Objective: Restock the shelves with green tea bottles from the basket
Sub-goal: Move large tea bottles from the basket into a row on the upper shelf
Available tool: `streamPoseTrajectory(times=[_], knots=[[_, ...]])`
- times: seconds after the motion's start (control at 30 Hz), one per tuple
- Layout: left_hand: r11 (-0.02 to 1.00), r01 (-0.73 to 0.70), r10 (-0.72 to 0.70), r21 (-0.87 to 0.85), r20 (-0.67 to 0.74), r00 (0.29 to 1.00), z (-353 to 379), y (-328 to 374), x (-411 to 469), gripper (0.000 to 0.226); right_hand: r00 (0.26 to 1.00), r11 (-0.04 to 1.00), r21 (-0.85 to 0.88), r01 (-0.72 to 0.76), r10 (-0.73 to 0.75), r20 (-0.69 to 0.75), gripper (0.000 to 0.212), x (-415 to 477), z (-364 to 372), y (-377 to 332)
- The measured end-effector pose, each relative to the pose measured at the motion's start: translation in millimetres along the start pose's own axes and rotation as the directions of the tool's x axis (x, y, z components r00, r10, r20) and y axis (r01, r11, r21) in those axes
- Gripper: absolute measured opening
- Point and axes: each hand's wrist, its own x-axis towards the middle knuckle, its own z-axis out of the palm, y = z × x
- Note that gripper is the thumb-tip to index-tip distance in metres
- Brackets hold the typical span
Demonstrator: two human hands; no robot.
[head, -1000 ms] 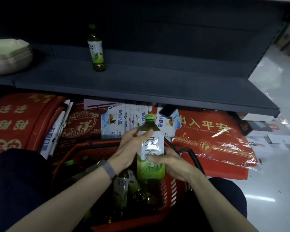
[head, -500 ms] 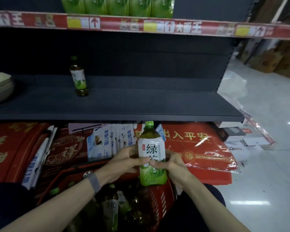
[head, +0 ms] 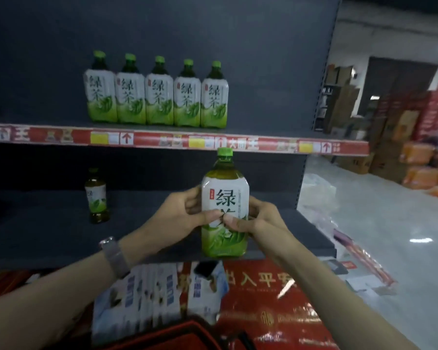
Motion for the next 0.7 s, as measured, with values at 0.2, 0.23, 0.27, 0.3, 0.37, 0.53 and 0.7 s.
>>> streamPoseTrajectory(times=[0.2,0.23,0.27,0.3,0.37,0.53,0.7], knots=[[0.961,-0.253,0.252,0.114,0.026,0.967,-17.4,81.6,54.9,0.05,0.974,0.969,-0.099,0.225,-0.226,0.005,0.047,50.3,-19.0,-85.1],[0.949,-0.292,0.292,0.121,0.019,0.956,-19.4,91.1,64.2,0.052,0.965,0.959,-0.114,0.26,-0.262,0.002,0.046,57.0,-21.1,-97.2],[0.938,-0.326,0.328,0.118,0.001,0.945,-21.1,99.2,73.8,0.055,0.955,0.948,-0.121,0.294,-0.297,-0.006,0.046,63.3,-22.8,-108.0],[0.929,-0.354,0.359,0.11,-0.027,0.933,-22.5,105.8,83.9,0.058,0.942,0.935,-0.127,0.331,-0.336,-0.016,0.045,69.4,-24.0,-117.2],[0.911,-0.402,0.409,0.095,-0.077,0.909,-24.1,115.7,104.7,0.059,0.911,0.903,-0.152,0.402,-0.411,-0.031,0.045,83.5,-26.6,-130.7],[0.888,-0.457,0.46,0.053,-0.133,0.878,-22.7,128.2,156.6,0.055,0.849,0.849,-0.165,0.501,-0.52,-0.096,0.042,127.0,-35.7,-145.8],[0.92,-0.392,0.391,-0.006,-0.08,0.917,-24.4,126.7,203.1,0.052,0.84,0.856,-0.129,0.501,-0.517,-0.167,0.039,163.6,-50.4,-135.8]])
